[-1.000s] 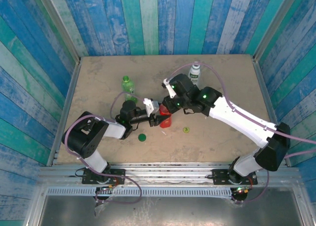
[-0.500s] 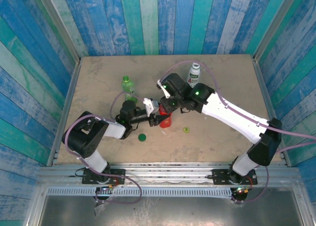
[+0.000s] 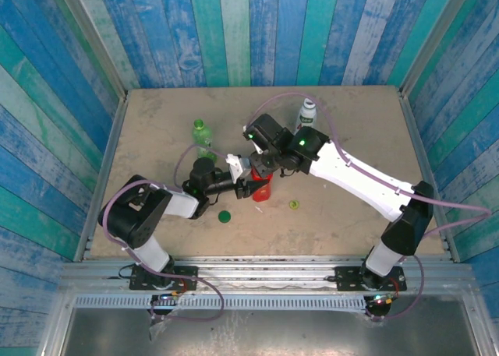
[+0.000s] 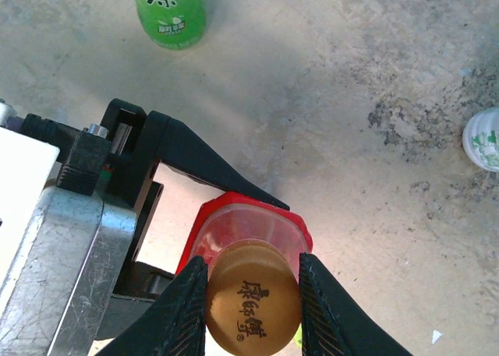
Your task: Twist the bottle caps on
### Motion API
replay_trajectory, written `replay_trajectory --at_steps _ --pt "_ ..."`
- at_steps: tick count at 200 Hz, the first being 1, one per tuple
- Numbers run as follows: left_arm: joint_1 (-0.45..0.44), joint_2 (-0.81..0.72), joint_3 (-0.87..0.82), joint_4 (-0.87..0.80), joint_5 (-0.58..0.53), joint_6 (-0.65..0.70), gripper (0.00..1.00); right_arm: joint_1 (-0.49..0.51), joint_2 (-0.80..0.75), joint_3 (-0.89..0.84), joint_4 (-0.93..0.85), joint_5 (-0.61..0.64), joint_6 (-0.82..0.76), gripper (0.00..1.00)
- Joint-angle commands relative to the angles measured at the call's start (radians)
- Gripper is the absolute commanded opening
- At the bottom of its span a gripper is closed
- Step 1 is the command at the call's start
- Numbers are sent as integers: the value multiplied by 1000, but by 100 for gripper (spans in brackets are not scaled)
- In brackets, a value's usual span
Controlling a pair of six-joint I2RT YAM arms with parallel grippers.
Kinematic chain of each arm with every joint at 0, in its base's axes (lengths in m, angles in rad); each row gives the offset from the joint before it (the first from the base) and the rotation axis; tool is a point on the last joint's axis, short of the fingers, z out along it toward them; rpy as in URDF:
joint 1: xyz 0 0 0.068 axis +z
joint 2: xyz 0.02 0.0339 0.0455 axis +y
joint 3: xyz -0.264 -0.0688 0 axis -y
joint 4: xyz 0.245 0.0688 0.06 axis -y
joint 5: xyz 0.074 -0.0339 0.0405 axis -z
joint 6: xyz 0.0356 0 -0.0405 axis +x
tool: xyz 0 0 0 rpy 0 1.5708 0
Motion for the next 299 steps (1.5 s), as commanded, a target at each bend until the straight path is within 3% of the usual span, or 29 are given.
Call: replay_trajectory --at_steps 1,74,143,165,184,210,230,299 --pt "-12 46 -7 -79 12 22 60 0 57 -30 -154 20 11 30" --pt "-13 49 -6 -72 21 9 60 0 -15 -32 -24 -57 13 39" --pt "-12 52 -5 -77 21 10 60 1 -97 -50 0 -38 17 76" --pt "-12 54 -5 -80 19 12 59 -1 -144 -70 29 -40 14 80" --pt "-12 56 -4 -80 18 13 59 -1 -185 -106 79 -30 22 75" --pt "-12 58 -5 -80 18 11 59 -16 -204 -158 131 -26 26 50" --pt "-12 57 -5 -82 18 11 59 -27 -183 -162 128 -34 23 41" --pt "-12 48 -7 -93 19 16 59 -63 -134 -172 128 -72 26 28"
